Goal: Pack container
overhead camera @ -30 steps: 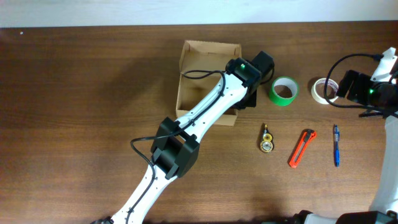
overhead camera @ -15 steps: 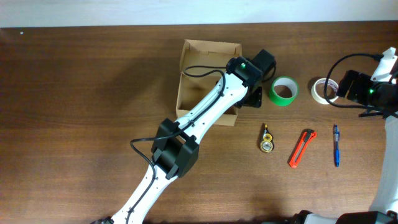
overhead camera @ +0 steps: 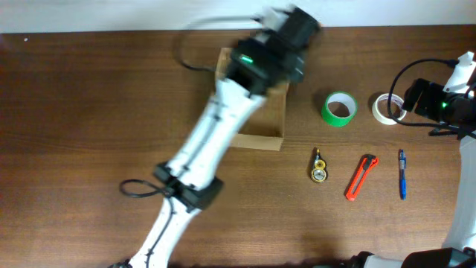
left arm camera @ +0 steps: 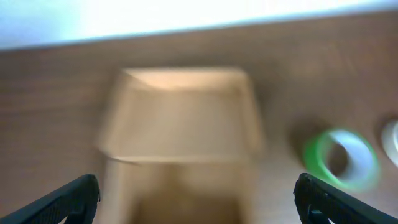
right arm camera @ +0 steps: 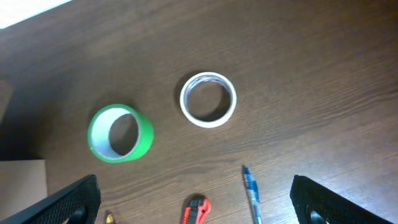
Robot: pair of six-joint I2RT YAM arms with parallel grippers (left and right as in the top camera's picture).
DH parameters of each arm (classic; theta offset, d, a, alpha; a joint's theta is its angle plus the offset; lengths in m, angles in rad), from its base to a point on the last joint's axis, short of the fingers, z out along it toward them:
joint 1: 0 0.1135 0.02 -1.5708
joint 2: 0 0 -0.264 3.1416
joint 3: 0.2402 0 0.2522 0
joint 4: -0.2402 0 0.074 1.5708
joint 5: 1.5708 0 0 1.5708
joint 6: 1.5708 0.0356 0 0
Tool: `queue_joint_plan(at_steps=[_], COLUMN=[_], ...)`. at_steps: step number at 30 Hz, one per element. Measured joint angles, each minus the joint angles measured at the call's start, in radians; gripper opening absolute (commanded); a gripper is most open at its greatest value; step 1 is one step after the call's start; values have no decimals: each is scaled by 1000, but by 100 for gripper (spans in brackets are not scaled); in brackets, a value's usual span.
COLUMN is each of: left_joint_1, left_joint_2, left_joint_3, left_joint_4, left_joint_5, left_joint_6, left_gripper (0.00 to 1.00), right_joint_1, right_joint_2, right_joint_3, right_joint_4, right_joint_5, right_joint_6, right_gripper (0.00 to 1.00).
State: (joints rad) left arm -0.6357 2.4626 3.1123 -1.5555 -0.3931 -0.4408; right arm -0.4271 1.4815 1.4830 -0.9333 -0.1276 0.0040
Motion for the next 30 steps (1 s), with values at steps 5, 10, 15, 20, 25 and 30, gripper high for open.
queue_joint_plan(at_steps=[5, 10, 15, 20, 25, 30], left_joint_1=[330, 677, 844, 912, 926, 924], left_joint_2=[-54, -63, -70, -71, -71, -71], left_joint_3=[1, -34, -135, -257, -335, -364], left_joint_4=[10, 14, 39, 67, 76, 75], left_joint_5=[-15, -11, -8, 0, 0, 3], left_joint_6=[45, 98, 137, 154, 162, 162], left_gripper=[100, 100, 100, 100, 100, 100], right_joint_1=[1, 56, 224, 377, 461, 500], right_joint_2=[1, 31, 159, 364, 550, 677], right_joint_3=[4, 112, 395, 633, 664, 664], right_joint_4=[8, -140, -326, -452, -455, -416], right_joint_5=[-43, -11, 42, 63, 105, 155], right_joint_6=[26, 71, 82, 97, 101, 101], right_gripper=[74, 70, 70, 70, 70, 71])
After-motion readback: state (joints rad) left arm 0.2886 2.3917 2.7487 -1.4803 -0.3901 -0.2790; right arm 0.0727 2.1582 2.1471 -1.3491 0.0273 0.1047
